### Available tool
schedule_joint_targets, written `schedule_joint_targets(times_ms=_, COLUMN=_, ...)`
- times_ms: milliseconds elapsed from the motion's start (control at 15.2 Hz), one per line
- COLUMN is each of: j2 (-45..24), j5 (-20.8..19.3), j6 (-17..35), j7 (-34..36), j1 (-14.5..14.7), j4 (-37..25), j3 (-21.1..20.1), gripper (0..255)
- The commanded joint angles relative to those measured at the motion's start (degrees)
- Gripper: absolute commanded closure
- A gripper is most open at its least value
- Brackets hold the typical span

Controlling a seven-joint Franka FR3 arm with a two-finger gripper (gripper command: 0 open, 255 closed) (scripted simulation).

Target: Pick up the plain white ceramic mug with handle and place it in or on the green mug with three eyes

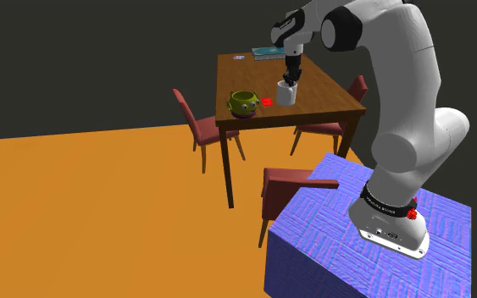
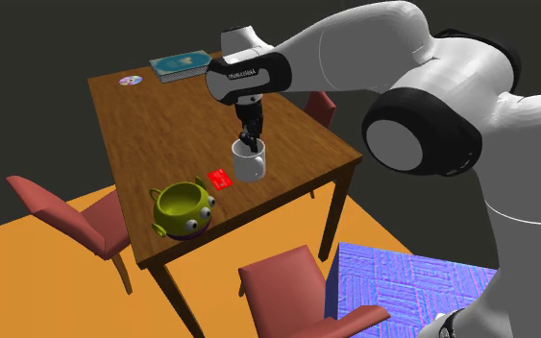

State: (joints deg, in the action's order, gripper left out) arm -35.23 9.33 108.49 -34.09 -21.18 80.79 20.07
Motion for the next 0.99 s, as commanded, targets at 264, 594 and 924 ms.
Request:
schedule_joint_targets(times_ms=264, j2=1.24, j5=-0.43, j6=-3.48, j7=0.19, j1=-0.03, j4=-2.31, j3=0.28, gripper=255)
schedule_joint_targets(times_ms=594, j2=2.03, j5=-0.74, j6=-6.86, j7=0.33, j1=-0.17, j4=-4.96, j3=0.47, gripper=255)
schedule_joint_targets(times_ms=924, j2=2.47, j5=-0.93, j6=-10.45, j7=0.43, j1=-0.43, j4=-8.17, j3=0.62, gripper=255)
